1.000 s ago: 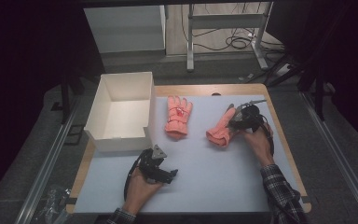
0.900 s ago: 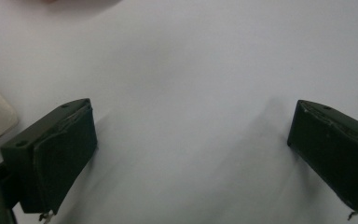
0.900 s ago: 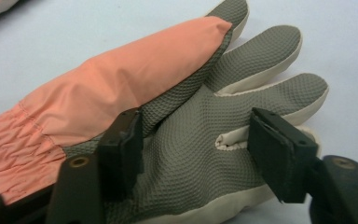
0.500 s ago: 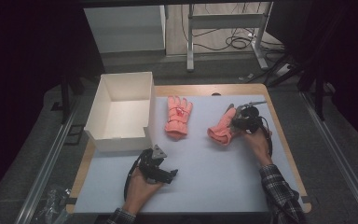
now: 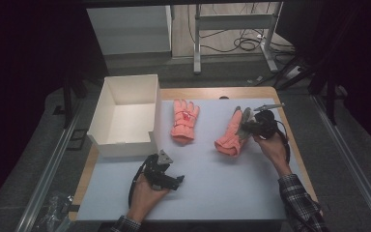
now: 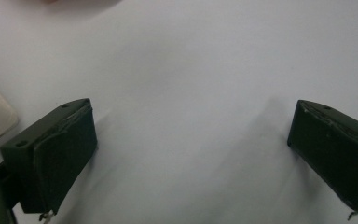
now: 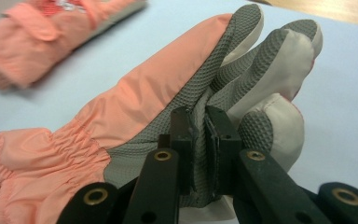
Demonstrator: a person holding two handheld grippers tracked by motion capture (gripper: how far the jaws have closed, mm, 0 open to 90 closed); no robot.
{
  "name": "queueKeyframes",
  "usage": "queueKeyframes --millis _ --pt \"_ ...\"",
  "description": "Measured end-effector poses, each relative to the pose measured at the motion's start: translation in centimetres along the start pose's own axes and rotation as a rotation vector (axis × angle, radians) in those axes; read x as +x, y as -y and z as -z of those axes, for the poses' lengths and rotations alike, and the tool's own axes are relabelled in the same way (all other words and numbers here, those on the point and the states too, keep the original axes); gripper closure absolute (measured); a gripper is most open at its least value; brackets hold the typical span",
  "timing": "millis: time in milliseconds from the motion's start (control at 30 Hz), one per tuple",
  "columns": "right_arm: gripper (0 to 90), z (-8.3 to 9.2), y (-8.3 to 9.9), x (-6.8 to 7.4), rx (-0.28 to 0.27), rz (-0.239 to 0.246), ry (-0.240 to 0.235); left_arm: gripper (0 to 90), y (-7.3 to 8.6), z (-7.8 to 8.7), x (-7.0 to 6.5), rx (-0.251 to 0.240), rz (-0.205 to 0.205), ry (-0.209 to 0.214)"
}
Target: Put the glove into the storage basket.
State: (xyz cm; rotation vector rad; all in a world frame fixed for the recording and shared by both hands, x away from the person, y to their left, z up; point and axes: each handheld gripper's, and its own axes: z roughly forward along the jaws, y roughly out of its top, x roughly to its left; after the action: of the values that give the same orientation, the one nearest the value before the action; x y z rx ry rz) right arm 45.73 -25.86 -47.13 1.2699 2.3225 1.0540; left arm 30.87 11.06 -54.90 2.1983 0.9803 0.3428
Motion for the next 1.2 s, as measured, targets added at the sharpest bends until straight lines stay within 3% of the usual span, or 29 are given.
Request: queueKeyframes --millis 167,267,500,667,967,1200 --pt "81.9 1.3 -0.1 0.8 -0.009 0.038 -0.05 1.3 0.0 0.0 0.0 0.0 0.001 0.0" --pt "81.9 2.2 0.2 1.7 -0.012 0.075 -0.126 1.3 0.0 0.0 0.0 0.0 0.001 0.0" --pt "81.9 3.1 0.9 3.4 -0.013 0.132 -0.22 1.3 0.0 0.0 0.0 0.0 0.001 0.0" --pt "81.9 3.5 1.5 5.6 0.008 0.189 -0.314 1.3 0.0 0.0 0.0 0.0 -0.004 -0.001" --pt "82.0 2.3 2.8 8.7 0.044 0.26 -0.417 1.3 0.0 0.0 0.0 -0.004 -0.001 -0.002" --pt "82.3 0.5 3.3 9.8 0.077 0.259 -0.426 1.3 0.0 0.0 0.0 -0.003 0.0 -0.001"
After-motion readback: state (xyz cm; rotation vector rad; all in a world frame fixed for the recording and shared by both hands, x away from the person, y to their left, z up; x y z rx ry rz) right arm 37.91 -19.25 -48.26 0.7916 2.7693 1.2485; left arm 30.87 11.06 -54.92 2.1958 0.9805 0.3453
